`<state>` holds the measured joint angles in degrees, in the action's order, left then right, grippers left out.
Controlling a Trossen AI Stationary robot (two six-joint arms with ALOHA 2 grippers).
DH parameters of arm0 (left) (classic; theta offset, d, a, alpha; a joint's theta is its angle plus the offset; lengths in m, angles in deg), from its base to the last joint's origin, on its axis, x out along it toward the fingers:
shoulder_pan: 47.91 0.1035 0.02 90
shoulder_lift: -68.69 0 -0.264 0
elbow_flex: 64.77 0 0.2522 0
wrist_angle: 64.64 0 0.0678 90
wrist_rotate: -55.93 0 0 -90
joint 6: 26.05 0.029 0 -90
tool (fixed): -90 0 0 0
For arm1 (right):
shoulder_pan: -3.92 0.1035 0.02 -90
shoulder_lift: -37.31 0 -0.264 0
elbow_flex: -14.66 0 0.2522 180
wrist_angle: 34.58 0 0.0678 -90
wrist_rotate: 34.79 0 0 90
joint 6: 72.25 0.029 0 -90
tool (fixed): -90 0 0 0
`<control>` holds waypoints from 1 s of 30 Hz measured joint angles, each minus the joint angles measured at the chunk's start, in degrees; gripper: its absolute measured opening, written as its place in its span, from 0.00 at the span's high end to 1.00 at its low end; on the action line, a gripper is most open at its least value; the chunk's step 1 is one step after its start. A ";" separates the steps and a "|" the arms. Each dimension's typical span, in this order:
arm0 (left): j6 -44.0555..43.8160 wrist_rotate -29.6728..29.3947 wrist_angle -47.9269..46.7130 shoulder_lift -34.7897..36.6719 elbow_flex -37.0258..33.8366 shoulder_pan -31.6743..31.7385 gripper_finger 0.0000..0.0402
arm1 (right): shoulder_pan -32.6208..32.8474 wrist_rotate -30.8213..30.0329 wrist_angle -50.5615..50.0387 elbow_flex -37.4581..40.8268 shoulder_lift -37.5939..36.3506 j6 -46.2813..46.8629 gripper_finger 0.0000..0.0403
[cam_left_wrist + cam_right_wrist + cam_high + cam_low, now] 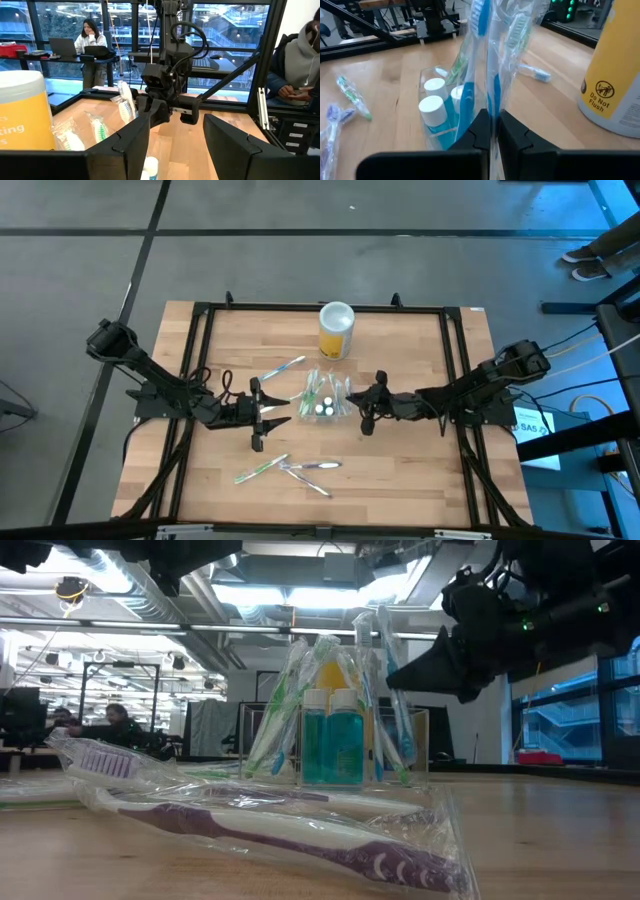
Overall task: Pick & Place toothbrushing station
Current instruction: Put the blue toothbrush into the transparent organizer
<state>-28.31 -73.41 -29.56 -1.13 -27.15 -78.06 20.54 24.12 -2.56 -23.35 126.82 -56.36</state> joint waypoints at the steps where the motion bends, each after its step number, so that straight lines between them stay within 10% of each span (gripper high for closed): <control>1: 0.02 0.00 0.00 0.00 0.00 0.00 0.55 | 0.00 -0.01 -0.11 0.00 0.00 0.16 0.96; 19: 0.00 0.00 0.00 0.00 0.00 0.00 0.55 | -0.21 4.37 -3.90 -0.43 0.00 2.33 0.88; 30: 0.00 0.00 -0.02 0.00 0.00 0.00 0.55 | -0.18 5.03 -5.80 -1.33 0.00 4.55 0.56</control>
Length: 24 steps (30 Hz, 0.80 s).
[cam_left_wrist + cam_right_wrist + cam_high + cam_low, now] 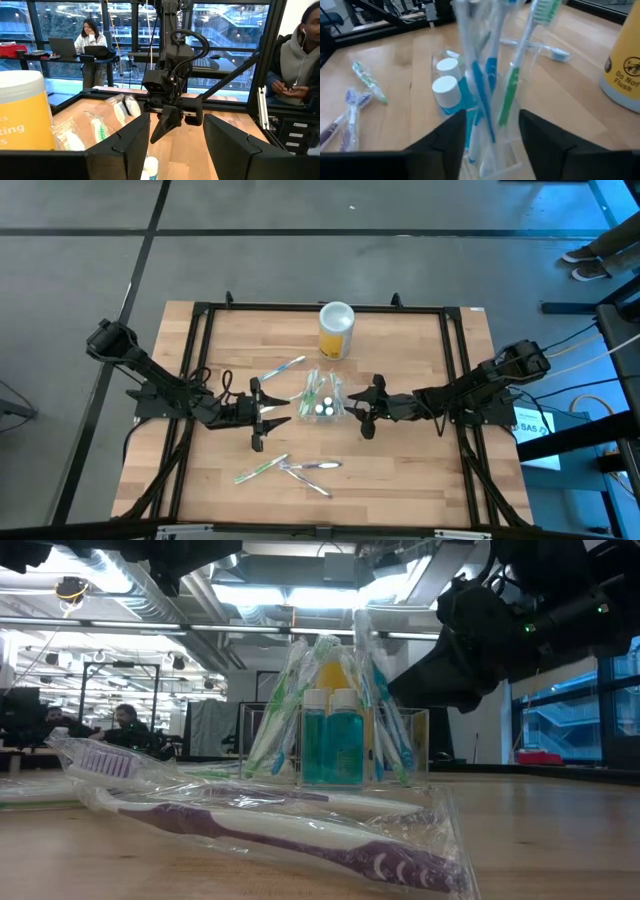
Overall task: Pick & Place toothbrushing station
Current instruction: Put the blue toothbrush into the transparent organizer
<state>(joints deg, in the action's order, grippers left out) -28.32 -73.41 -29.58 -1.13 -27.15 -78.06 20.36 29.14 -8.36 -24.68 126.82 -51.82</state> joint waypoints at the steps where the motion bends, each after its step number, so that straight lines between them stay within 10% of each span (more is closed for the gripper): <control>1: 0.00 0.00 0.00 0.00 0.00 0.00 0.55 | 0.01 -0.29 -0.31 0.00 0.00 0.11 0.52; 10: 0.00 0.00 -0.18 0.00 0.00 0.00 0.55 | 0.09 -1.81 -1.36 0.00 -1.28 -2.24 0.39; 24: -0.57 0.97 -0.42 0.00 0.00 -0.61 0.55 | 0.34 4.01 -11.23 0.00 -13.40 -1.80 0.53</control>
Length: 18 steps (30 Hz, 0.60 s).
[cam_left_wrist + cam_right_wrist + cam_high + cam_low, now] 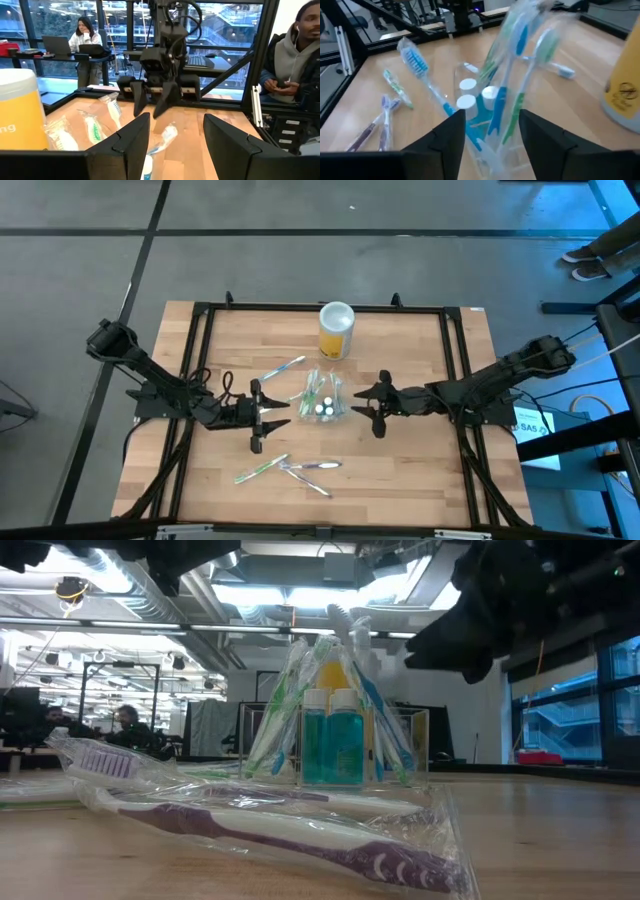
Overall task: Pick & Place toothbrushing station
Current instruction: Put the blue toothbrush into the transparent organizer
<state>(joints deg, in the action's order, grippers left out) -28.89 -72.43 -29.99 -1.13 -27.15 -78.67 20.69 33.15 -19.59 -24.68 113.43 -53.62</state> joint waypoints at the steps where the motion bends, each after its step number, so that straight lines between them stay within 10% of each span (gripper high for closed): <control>1: -0.26 0.02 0.00 0.00 0.00 -0.11 0.55 | 0.00 -0.26 -1.50 0.00 -1.47 0.02 0.54; 12: -3.09 -2.11 -6.68 0.99 0.00 -0.59 0.55 | -0.07 -0.86 -5.63 0.01 -15.25 -2.41 0.54; 18: -14.01 -0.34 -33.86 7.83 4.43 0.96 0.55 | 0.22 0.52 -5.91 0.02 -16.48 -2.27 0.48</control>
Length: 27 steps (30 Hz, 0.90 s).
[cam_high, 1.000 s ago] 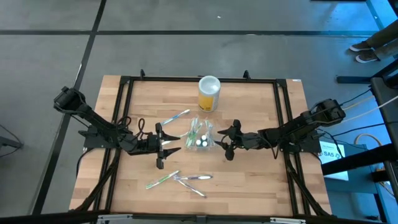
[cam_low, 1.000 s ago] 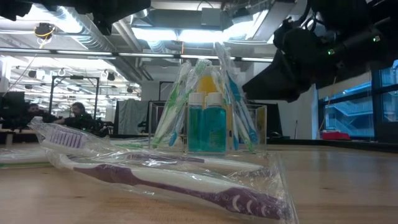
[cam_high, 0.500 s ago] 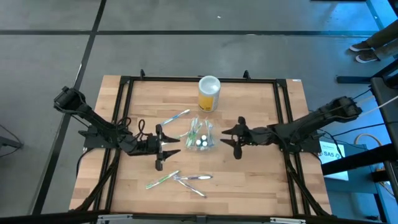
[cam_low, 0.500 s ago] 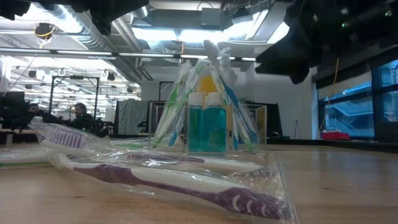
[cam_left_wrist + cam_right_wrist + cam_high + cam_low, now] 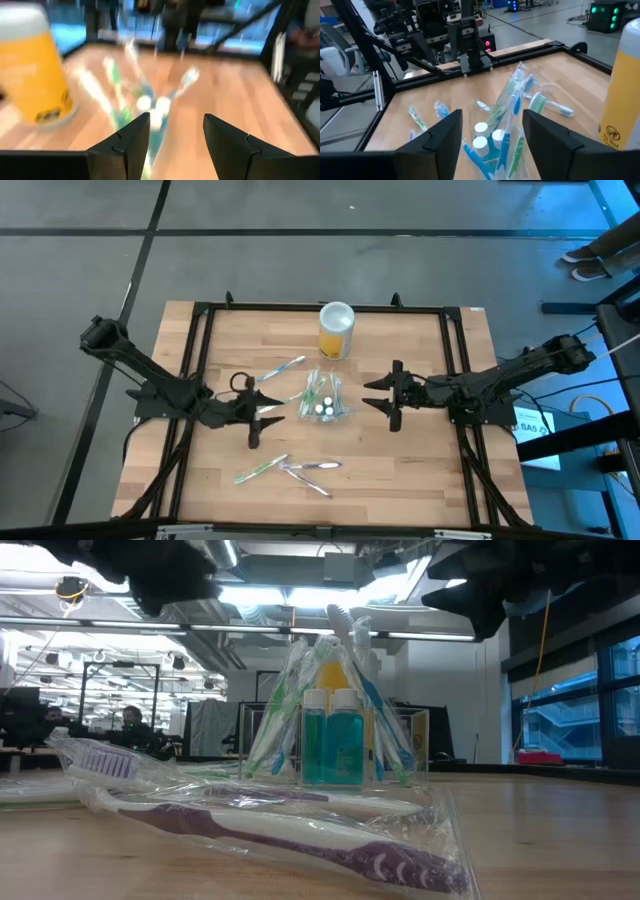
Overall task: Pick & Place toothbrushing station
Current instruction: Put the blue toothbrush into the transparent organizer
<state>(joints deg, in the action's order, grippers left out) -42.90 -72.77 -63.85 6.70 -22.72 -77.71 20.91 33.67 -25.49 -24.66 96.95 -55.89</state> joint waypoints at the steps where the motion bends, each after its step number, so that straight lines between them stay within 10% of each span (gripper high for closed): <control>1: -1.88 0.47 -6.12 1.07 1.52 0.39 0.55 | 0.00 0.00 -0.17 0.00 0.00 0.55 0.47; 12: -5.57 7.46 -46.66 4.10 12.31 13.03 0.55 | 0.00 0.17 -0.63 0.00 0.00 1.16 0.38; 27: -3.57 31.83 -45.52 -2.34 12.29 46.33 0.55 | 0.00 0.15 -0.61 0.00 0.02 1.16 0.42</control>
<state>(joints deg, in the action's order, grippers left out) -46.48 -40.95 -109.37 4.36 -10.43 -31.38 20.91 33.82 -26.11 -24.66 96.97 -54.73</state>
